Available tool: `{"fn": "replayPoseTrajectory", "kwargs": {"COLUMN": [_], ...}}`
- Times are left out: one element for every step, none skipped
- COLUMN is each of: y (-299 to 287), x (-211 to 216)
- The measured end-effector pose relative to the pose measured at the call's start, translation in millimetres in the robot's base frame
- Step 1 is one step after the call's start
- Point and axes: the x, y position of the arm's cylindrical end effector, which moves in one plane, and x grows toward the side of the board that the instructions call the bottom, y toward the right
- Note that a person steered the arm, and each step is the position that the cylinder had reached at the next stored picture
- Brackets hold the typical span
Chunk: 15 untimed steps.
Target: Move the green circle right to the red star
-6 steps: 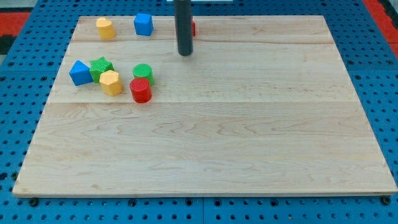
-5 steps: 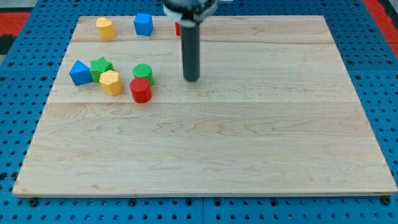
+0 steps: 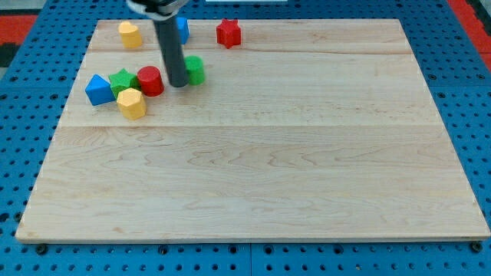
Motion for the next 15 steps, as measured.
{"fn": "replayPoseTrajectory", "kwargs": {"y": [7,9,0,28,116,138,138,142,142,144,156,184,192,192,157], "x": [-37,-56,-66,-63,-62,-62,-62,-61,-53,-49,-49,-55,-81,-85,-83]}}
